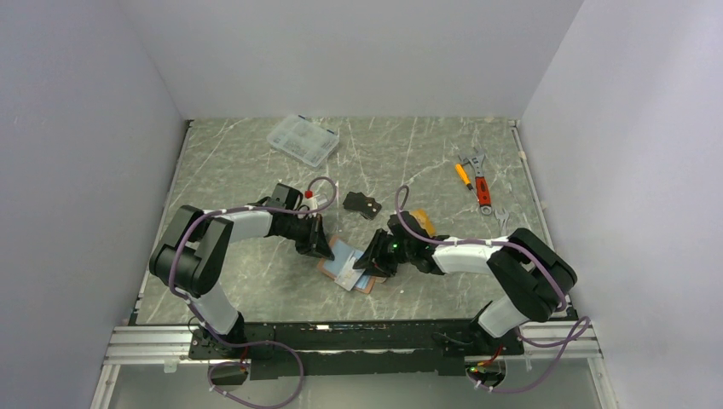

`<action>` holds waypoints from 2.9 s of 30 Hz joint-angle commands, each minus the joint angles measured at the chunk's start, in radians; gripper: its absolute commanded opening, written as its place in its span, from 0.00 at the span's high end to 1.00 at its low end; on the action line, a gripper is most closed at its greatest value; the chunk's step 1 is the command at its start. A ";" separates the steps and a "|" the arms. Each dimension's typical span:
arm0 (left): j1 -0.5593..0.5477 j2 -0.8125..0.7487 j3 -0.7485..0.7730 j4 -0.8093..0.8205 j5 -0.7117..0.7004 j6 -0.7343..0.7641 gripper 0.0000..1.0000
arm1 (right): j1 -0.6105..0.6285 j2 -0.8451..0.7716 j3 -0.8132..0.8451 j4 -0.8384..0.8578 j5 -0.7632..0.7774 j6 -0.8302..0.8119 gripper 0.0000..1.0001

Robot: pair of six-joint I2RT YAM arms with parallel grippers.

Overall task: Put the credit cards into the card holder
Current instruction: Insert the credit card into the card holder.

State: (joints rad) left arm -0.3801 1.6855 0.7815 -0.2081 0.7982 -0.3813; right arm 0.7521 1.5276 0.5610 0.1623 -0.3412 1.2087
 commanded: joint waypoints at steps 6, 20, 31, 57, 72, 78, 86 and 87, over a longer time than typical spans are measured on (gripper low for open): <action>0.012 0.002 -0.008 0.028 0.005 -0.007 1.00 | 0.016 -0.038 -0.008 0.050 0.000 0.026 0.76; 0.022 -0.002 -0.011 0.045 0.022 -0.032 1.00 | -0.061 -0.066 0.051 -0.043 0.060 -0.042 1.00; 0.053 -0.010 -0.028 0.056 0.018 -0.038 1.00 | -0.037 -0.099 -0.008 -0.003 0.109 -0.026 1.00; 0.006 0.006 -0.038 0.060 0.007 -0.045 1.00 | 0.018 -0.108 -0.157 0.166 0.339 0.054 1.00; 0.003 0.006 -0.033 0.054 0.001 -0.044 0.95 | 0.074 -0.030 -0.137 0.217 0.290 0.044 1.00; 0.001 0.004 -0.032 0.055 0.002 -0.047 0.93 | 0.086 -0.001 -0.105 0.197 0.276 0.033 1.00; 0.000 0.000 -0.030 0.051 0.004 -0.048 0.91 | 0.085 0.010 -0.093 0.184 0.277 0.029 1.00; -0.001 0.001 -0.030 0.052 0.004 -0.049 0.91 | 0.085 0.012 -0.090 0.180 0.279 0.026 1.00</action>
State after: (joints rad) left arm -0.3702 1.6855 0.7444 -0.1619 0.7868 -0.4313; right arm 0.8303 1.5196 0.4488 0.3904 -0.0685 1.2598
